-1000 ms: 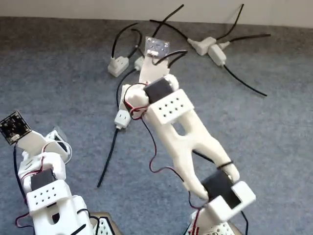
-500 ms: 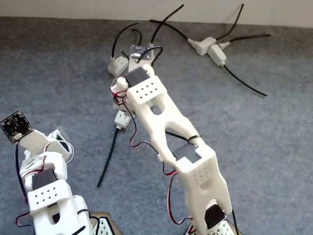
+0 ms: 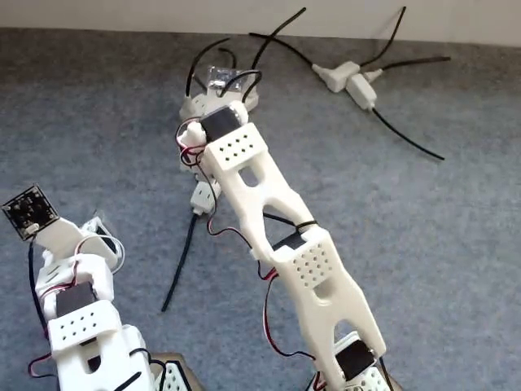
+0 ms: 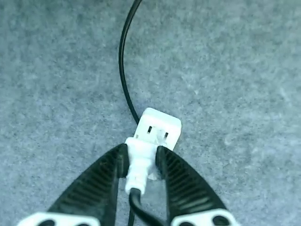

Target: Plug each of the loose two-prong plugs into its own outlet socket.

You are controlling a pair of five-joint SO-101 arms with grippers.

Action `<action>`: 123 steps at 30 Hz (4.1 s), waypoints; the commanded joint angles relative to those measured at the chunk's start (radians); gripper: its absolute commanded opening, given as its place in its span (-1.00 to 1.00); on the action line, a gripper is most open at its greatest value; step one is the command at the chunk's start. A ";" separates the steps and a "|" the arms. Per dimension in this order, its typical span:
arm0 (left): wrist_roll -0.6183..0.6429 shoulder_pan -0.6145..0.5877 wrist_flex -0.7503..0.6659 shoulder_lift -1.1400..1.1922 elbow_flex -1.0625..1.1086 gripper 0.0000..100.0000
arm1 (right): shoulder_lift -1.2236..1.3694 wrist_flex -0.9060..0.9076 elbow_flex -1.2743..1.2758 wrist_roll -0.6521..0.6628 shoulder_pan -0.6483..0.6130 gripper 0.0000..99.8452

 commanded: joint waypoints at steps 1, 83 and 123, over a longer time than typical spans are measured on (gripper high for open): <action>-0.006 0.010 -0.021 -0.018 -0.005 -0.64 | -0.028 0.010 -0.050 0.014 0.031 -0.99; -0.009 0.025 -0.020 -0.018 -0.007 -0.65 | 0.248 -0.067 -0.058 -0.117 -0.061 -0.46; -0.009 0.025 -0.020 -0.018 -0.007 -0.65 | 0.157 0.025 -0.395 0.977 0.389 -0.97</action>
